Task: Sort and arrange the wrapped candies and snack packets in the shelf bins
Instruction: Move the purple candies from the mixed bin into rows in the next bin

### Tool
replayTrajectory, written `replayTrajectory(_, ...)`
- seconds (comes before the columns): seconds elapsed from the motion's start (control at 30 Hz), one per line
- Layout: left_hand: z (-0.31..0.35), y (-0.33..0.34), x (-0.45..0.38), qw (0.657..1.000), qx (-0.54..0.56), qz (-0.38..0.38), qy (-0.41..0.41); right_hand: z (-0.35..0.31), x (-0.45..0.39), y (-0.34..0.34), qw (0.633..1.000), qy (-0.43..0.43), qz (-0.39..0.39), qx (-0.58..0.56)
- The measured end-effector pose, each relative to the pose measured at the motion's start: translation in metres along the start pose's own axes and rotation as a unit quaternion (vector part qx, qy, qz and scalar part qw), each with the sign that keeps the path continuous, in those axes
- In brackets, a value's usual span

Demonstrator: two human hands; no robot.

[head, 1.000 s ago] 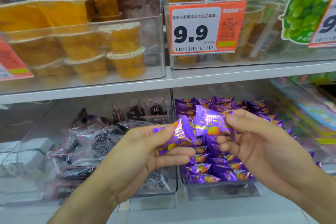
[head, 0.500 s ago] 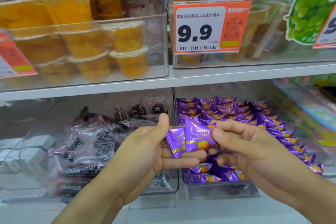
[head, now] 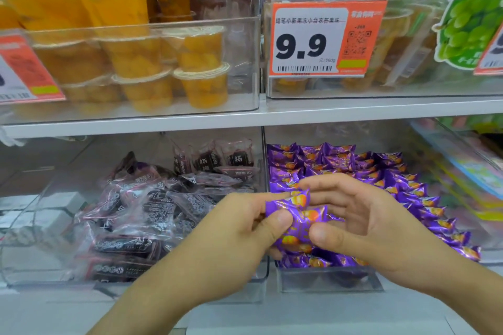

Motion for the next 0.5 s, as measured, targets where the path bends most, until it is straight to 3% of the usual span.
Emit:
replayTrajectory(0.07, 0.001, 0.002, 0.003, 0.984, -0.148, 0.047, 0.089, 0.001, -0.001, -0.002, 1.0, 0.002, -0.002, 0.005)
replayTrajectory(0.13, 0.005, 0.004, 0.006, 0.964, -0.202, 0.1, 0.137, 0.002, -0.002, -0.005, 1.0, 0.001, -0.005, 0.006)
replayTrajectory(0.37, 0.001, 0.008, 0.001, 0.96, -0.137, 0.202, 0.139, -0.005, -0.004, -0.008, 0.988, -0.087, 0.031, 0.124)
replayTrajectory(0.5, -0.01, 0.008, -0.004, 0.937, -0.186, 0.267, 0.123, -0.002, -0.033, -0.045, 0.958, -0.113, 0.101, 0.242)
Point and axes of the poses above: each hand's wrist, its own x-axis away from the middle knuckle, its own y-axis out of the palm, z = x × y, the point moved 1 cm from there along -x, towards the middle knuckle, and after that the axes turned 14 degrees about z, right-handed, at the moved point
